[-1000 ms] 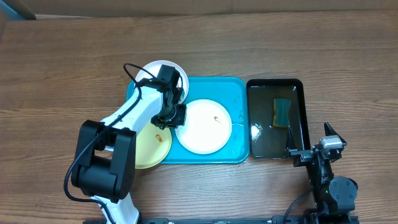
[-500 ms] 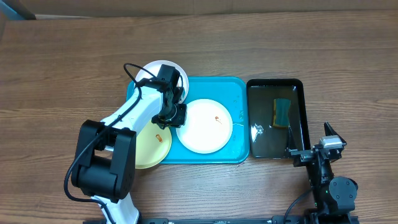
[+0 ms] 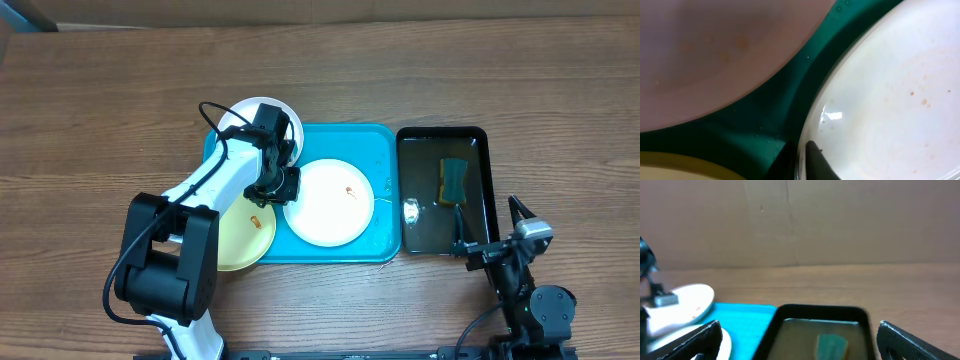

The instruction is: Clean dirty plates on tray and stack at the side

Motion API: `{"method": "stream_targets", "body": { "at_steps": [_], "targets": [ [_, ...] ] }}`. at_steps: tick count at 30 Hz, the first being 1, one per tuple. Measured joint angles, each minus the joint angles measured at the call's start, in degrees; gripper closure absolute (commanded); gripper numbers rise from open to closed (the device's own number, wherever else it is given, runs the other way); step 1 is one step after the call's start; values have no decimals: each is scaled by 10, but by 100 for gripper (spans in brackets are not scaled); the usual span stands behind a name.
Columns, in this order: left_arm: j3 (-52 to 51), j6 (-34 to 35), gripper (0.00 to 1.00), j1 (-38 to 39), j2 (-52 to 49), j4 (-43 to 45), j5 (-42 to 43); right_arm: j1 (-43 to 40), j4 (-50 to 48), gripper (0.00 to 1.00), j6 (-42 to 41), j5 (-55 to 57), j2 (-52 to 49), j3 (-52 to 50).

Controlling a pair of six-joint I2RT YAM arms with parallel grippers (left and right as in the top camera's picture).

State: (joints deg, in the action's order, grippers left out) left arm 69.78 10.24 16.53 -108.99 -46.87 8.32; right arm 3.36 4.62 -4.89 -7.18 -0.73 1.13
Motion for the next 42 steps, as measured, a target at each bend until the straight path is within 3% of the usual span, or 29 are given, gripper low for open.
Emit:
{"method": "stream_targets", "body": {
  "at_steps": [5, 10, 14, 18, 22, 24, 27, 29, 30, 34, 42],
  "targets": [
    [0, 1, 82, 0, 0, 1, 0, 0, 145, 0, -77, 9, -8, 74],
    [0, 1, 80, 0, 0, 2, 0, 0, 249, 0, -99, 36, -92, 265],
    [0, 1, 79, 0, 0, 2, 0, 0, 396, 0, -105, 36, -251, 442],
    [-1, 0, 76, 0, 0, 2, 0, 0, 582, 0, -108, 35, -478, 624],
    [-1, 1, 75, 0, 0, 2, 0, 0, 682, 0, -112, 21, -677, 774],
    [-1, 0, 75, 0, 0, 3, 0, 0, 716, 16, -110, 7, -761, 831],
    [-1, 0, 74, 0, 0, 2, 0, 0, 730, 51, -112, -5, -847, 860],
    [-1, 0, 74, 0, 0, 2, 0, 0, 734, 62, -111, -8, -900, 860],
    [-1, 0, 74, 0, 0, 2, 0, 0, 734, 63, -112, -10, -918, 860],
    [-1, 0, 70, 0, 0, 2, 0, 0, 714, 48, -118, -10, -997, 858],
    [-1, 0, 69, 0, 0, 2, 0, 0, 684, 47, -114, 8, -1112, 843]
  ]
}}
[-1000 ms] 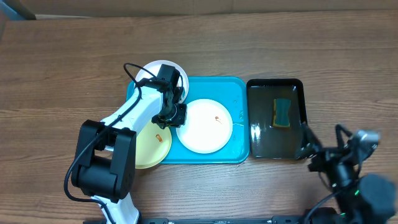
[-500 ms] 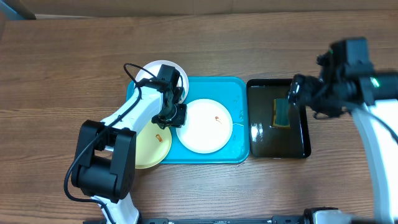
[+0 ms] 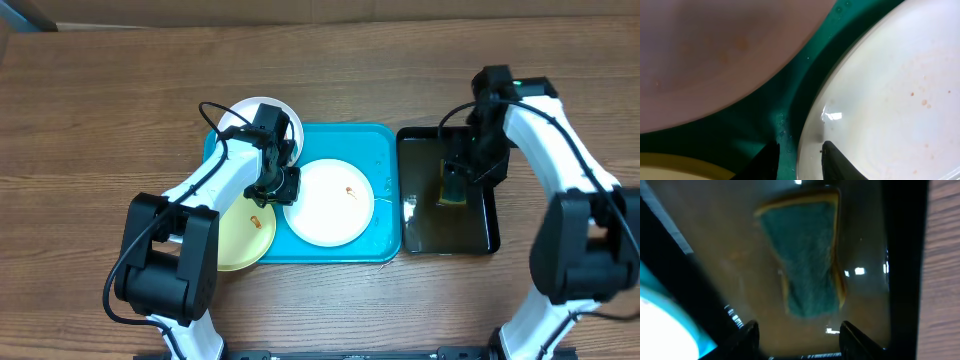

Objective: Clean dirty plates on tray and stack at the side
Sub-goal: 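Reach the right gripper into the basin and grasp the sponge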

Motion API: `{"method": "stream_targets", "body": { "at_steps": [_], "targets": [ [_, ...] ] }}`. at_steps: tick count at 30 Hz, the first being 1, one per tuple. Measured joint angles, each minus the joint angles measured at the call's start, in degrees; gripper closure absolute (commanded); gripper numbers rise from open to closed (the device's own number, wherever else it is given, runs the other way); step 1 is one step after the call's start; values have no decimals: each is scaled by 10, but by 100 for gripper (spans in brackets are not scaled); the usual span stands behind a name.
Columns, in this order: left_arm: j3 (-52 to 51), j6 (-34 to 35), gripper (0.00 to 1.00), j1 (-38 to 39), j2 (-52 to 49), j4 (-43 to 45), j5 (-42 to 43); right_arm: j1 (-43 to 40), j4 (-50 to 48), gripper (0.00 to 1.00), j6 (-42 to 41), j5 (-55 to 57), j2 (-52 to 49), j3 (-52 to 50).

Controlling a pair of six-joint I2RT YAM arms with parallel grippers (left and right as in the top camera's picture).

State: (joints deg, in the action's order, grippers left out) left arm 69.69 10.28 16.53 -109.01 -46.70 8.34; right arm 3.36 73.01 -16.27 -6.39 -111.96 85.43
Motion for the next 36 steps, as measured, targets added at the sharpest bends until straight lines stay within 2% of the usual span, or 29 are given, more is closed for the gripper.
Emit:
{"method": "stream_targets", "body": {
  "at_steps": [7, 11, 12, 13, 14, 18, 22, 26, 28, 32, 36],
  "targets": [
    [0, 0, 67, 0, 0, 0, 0, 0, -38, 46, 0, 9, -31, -35],
    [0, 0, 65, 0, 0, 0, 0, 4, -76, 49, 0, 10, -31, -76],
    [0, 0, 65, 0, 0, 0, 0, 6, -86, 62, 0, 10, -31, -85],
    [0, 0, 64, 0, 0, 0, 0, 10, -96, 82, 0, 12, -31, -96],
    [0, 0, 64, 0, 0, 0, 0, 15, -102, 96, 1, 14, -30, -101],
    [0, 0, 64, 0, 0, 0, 0, 31, -108, 96, -2, 14, -23, -111],
    [0, 0, 62, 0, 0, 0, 0, 34, -64, 75, -4, 4, -27, -100],
    [0, 0, 62, 0, 0, 0, 0, 35, 1, 44, 3, -3, -34, -58],
    [0, 0, 62, 0, 0, 0, 0, 35, 6, 35, -1, -2, -34, -28],
    [0, 0, 62, 0, 0, 0, 0, 35, -30, 28, 0, 16, -34, 0],
    [0, 0, 62, 0, 0, 0, 0, 34, -56, 28, -1, 29, -35, -5]
  ]
}}
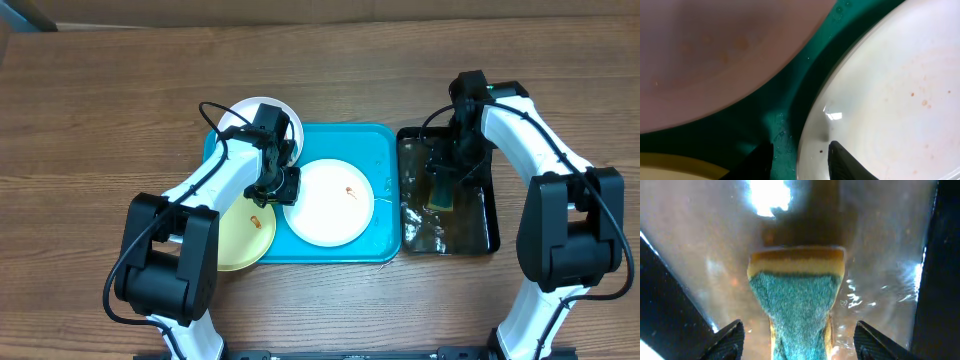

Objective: Clean dirty plates on tray and stack at the side
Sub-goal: 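Reach the right gripper into the basin and grasp the sponge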

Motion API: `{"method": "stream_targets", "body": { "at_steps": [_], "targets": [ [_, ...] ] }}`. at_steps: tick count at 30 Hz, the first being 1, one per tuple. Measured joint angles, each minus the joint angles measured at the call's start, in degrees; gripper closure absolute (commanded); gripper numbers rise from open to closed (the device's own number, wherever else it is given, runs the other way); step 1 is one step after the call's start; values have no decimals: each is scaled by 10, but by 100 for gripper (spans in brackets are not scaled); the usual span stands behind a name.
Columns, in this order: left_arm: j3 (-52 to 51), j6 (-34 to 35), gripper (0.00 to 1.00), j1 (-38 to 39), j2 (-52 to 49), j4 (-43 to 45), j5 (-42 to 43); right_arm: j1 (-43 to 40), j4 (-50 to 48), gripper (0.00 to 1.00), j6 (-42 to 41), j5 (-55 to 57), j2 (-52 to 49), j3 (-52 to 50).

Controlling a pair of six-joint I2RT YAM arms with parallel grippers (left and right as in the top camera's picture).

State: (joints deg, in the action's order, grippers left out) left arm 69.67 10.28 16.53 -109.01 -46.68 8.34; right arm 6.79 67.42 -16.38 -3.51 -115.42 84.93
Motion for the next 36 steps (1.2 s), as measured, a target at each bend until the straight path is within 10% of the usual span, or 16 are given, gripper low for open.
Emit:
{"method": "stream_targets", "body": {
  "at_steps": [6, 9, 12, 14, 18, 26, 30, 36],
  "targets": [
    [0, 0, 61, 0, 0, 0, 0, 0, -74, 32, -1, 6, 0, -37],
    [0, 0, 62, 0, 0, 0, 0, 0, -107, 96, 0, 8, 0, -55],
    [0, 0, 62, 0, 0, 0, 0, 0, -118, 93, -1, 8, 0, -58],
    [0, 0, 61, 0, 0, 0, 0, 0, -116, 55, 0, 7, 0, -58],
    [0, 0, 61, 0, 0, 0, 0, 0, -91, 36, 2, 7, 0, -58],
    [0, 0, 60, 0, 0, 0, 0, 1, -44, 62, -1, -10, 0, -58],
    [0, 0, 60, 0, 0, 0, 0, 1, -40, 96, 2, -24, 0, -59],
    [0, 0, 59, 0, 0, 0, 0, 1, -17, 96, 0, -42, 0, -57]
  ]
}}
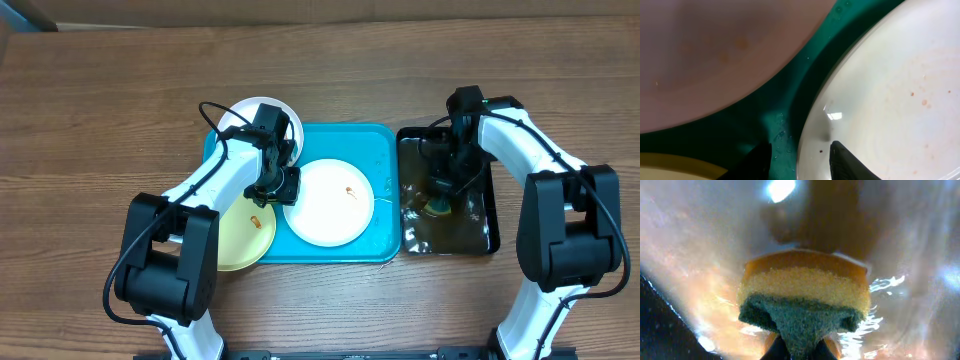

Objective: Clean dirty plates on tray and stack at the side
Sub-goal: 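Reach the right gripper into the basin and grasp the sponge, then lift the sponge out of the water with the right gripper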

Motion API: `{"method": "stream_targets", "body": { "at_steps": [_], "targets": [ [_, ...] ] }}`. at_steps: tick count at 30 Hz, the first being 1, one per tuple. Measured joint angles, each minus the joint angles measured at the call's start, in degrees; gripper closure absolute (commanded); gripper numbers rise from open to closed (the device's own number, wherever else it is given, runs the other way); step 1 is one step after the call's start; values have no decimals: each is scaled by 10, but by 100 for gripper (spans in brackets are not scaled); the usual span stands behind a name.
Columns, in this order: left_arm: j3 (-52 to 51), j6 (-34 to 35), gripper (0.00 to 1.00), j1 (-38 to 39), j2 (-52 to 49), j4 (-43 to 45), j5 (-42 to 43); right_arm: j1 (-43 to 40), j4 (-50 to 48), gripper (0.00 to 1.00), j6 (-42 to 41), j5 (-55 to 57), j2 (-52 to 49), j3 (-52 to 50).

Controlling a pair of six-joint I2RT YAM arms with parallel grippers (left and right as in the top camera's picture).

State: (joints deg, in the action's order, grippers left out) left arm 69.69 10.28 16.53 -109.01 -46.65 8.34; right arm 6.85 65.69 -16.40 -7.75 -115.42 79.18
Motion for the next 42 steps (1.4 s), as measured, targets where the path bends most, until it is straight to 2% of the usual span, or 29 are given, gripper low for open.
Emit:
{"method": "stream_targets", "body": {
  "at_steps": [9, 14, 18, 22, 23, 26, 29, 42],
  "targets": [
    [0, 0, 59, 0, 0, 0, 0, 10, 120, 96, -1, 13, 6, 106],
    [0, 0, 59, 3, 0, 0, 0, 35, 177, 96, -9, 72, 38, 114],
    [0, 0, 59, 4, 0, 0, 0, 65, 178, 96, -14, 117, 45, 114],
    [0, 0, 65, 4, 0, 0, 0, 92, 165, 96, -16, 152, 45, 114],
    [0, 0, 68, 4, 0, 0, 0, 97, 163, 96, -16, 157, 45, 114],
    [0, 3, 87, 4, 0, 0, 0, 108, 160, 96, -18, 168, 45, 114],
    [0, -1, 96, 4, 0, 0, 0, 108, 161, 96, -24, 172, 45, 114],
    [0, 0, 96, 4, 0, 2, 2, 108, 137, 96, -11, 176, 45, 110]
  ]
}}
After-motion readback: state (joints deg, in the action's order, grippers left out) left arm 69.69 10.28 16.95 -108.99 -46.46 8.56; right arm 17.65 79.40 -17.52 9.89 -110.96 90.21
